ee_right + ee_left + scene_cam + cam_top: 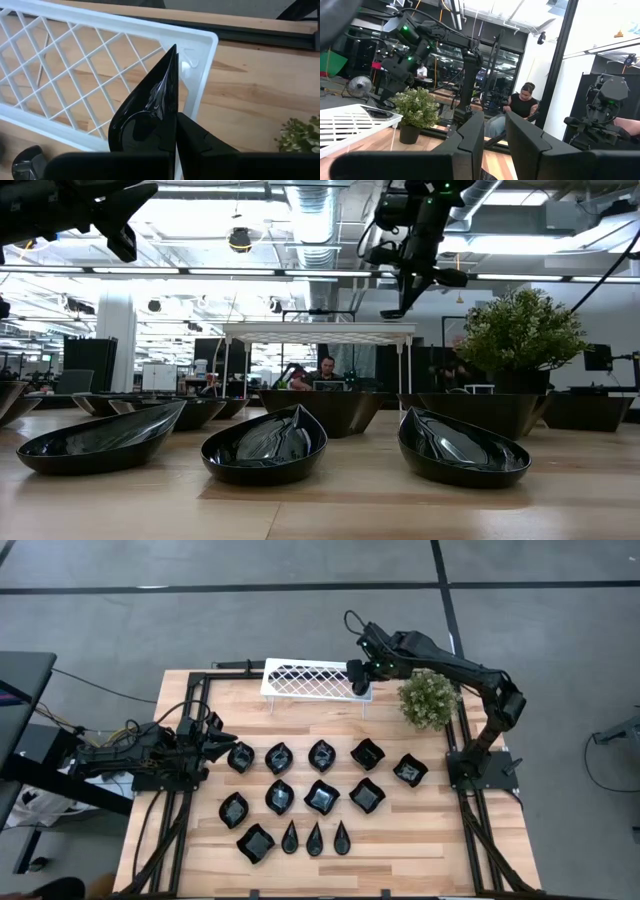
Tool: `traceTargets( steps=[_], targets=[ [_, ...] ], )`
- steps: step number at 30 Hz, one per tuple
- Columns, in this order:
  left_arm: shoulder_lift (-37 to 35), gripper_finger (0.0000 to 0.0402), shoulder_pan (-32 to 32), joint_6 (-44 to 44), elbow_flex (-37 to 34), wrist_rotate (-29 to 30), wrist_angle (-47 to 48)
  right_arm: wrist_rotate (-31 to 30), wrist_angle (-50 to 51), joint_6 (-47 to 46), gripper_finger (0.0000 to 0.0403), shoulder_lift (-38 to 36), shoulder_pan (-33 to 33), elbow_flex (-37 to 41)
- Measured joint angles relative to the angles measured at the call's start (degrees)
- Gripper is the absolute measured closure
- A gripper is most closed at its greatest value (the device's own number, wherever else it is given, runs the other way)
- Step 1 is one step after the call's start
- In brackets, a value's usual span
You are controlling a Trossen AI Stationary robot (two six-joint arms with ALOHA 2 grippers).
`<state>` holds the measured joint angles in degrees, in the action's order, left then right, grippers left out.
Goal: Pick & Place Mini shaped plates
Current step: Stack the black drop shaped plate on top of the black drop shaped plate on the shelf
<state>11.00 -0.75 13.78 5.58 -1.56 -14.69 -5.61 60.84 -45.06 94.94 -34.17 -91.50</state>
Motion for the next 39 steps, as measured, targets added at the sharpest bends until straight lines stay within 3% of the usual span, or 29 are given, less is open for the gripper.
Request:
traceTargets(
  steps=[39],
  targets=[
    [0.0,0.0320,0.0,0.0,0.0,0.0,-0.4,-1.8,-0.9,0.5,0.0403,1.0,0.0,0.0]
  ],
)
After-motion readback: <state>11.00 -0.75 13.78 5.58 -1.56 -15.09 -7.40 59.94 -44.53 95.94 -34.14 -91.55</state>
